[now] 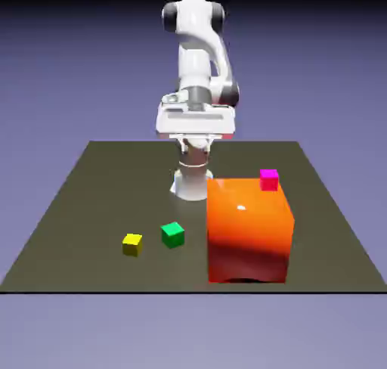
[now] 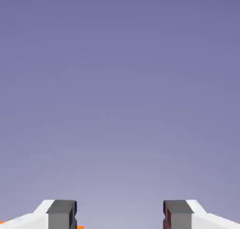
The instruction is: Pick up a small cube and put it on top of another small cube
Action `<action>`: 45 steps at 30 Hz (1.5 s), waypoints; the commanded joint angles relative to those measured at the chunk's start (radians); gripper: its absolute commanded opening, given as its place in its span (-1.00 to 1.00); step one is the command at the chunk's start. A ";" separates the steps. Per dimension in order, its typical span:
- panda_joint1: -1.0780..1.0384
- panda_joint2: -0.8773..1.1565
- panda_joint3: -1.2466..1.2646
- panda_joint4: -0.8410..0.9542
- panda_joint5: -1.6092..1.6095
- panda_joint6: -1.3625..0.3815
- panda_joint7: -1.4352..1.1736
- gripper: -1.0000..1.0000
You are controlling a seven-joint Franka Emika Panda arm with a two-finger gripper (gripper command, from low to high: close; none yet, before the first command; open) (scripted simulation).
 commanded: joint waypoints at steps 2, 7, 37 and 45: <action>0.039 -0.026 -0.073 0.027 -0.002 -0.041 -0.072 0.00; 0.137 -0.089 -0.254 0.095 -0.005 -0.142 -0.251 0.00; 0.723 -0.472 -1.341 0.503 -0.028 -0.752 -1.326 0.00; 0.879 -0.574 -1.631 0.611 -0.034 -0.914 -1.613 0.00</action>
